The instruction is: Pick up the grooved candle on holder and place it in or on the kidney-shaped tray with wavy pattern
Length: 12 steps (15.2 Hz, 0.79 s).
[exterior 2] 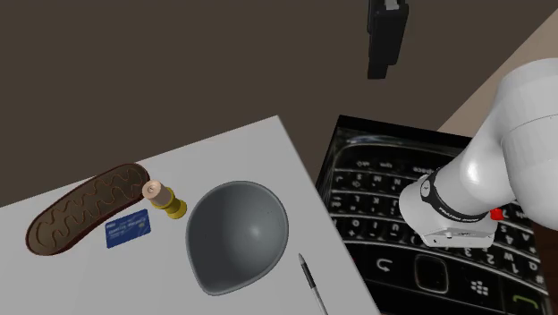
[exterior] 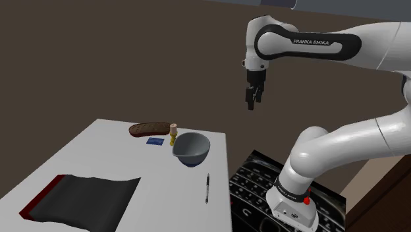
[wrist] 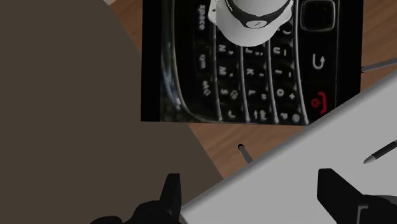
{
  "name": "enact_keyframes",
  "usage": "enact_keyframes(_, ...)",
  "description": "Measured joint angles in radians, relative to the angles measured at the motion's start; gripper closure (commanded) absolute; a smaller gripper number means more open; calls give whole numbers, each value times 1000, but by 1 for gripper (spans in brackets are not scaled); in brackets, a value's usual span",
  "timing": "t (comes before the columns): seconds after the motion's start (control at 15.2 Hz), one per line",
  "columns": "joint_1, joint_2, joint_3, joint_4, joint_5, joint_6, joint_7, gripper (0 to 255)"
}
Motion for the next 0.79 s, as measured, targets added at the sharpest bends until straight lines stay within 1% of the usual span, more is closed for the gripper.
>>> enact_keyframes(0.13,2,11,3,-2,3,14,4,0)
enact_keyframes(0.4,27,103,40,-1,42,115,55,0)
enact_keyframes(0.79,60,274,94,34,85,274,126,0)
